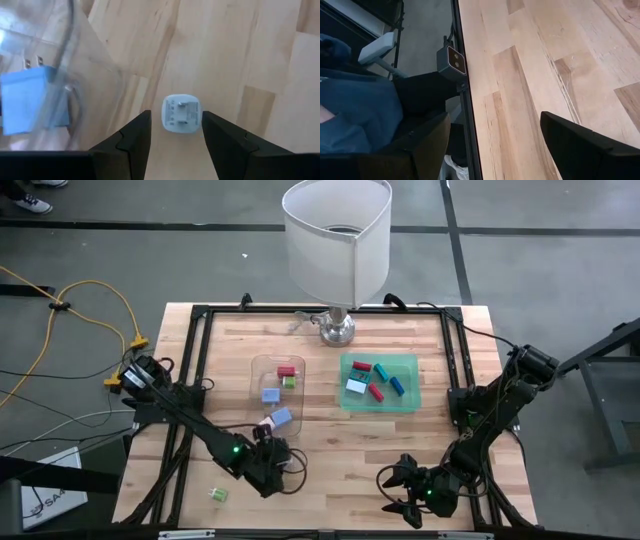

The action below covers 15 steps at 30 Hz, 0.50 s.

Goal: Pick & Place Office items
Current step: Put the purple charger adapter into the transparent bin

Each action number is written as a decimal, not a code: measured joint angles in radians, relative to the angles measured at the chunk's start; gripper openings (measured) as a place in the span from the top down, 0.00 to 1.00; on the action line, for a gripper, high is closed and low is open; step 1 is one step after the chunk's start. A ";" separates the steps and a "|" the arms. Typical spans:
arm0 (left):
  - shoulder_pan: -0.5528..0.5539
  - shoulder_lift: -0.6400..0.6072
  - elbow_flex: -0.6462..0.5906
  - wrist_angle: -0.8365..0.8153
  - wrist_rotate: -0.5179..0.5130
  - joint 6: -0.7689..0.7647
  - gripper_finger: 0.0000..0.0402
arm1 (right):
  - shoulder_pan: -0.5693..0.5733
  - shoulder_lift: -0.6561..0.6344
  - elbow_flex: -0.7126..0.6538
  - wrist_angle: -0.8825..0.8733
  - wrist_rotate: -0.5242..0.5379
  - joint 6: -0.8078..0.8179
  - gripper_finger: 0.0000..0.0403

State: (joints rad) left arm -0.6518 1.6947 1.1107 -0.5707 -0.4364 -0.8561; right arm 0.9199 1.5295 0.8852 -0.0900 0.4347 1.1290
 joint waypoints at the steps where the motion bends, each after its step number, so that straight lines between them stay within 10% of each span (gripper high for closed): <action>1: -0.006 0.005 0.000 0.000 -0.006 -0.013 0.58 | 0.000 0.000 0.000 0.000 0.000 0.000 0.26; 15: -0.037 0.014 0.000 -0.009 -0.056 -0.035 0.58 | 0.000 0.000 0.000 0.001 0.000 0.000 0.26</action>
State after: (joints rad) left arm -0.6883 1.7084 1.1107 -0.5797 -0.4926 -0.8913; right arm 0.9203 1.5295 0.8853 -0.0886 0.4344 1.1286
